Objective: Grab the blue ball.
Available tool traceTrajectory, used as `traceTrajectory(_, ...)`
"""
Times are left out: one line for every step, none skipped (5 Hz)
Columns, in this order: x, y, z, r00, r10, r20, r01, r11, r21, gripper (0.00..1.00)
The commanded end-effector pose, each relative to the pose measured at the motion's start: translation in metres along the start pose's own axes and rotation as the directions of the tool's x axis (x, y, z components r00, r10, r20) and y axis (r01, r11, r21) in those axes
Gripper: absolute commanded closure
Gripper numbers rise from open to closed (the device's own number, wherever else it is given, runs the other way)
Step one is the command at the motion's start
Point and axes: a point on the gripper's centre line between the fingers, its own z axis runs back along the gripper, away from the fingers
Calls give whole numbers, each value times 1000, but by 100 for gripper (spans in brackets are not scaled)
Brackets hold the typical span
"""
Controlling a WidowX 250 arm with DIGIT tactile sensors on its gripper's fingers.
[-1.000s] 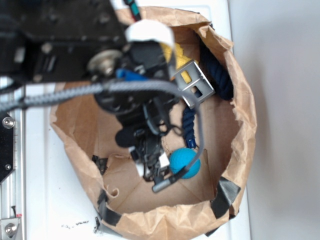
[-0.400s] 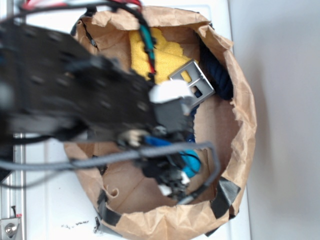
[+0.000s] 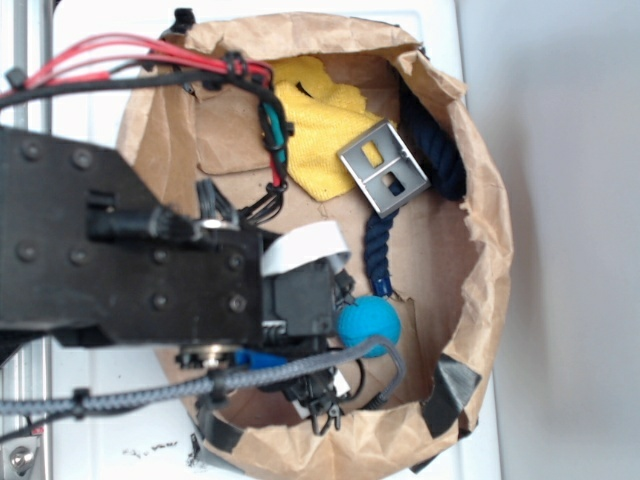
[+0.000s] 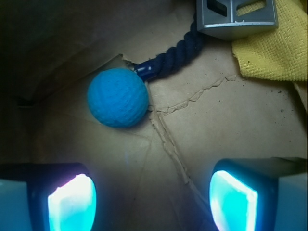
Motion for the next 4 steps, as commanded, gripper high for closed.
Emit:
traceTrajectory(19,-21,-22,999,20,39,-20,1000,6,0)
traceTrajectory(34,-27,-31,997,60,47,-62,998,31,0)
traceTrajectory(45,-30,-37,996,71,54,-73,996,50,0)
traceTrajectory(51,-29,-43,994,83,69,-88,993,75,11)
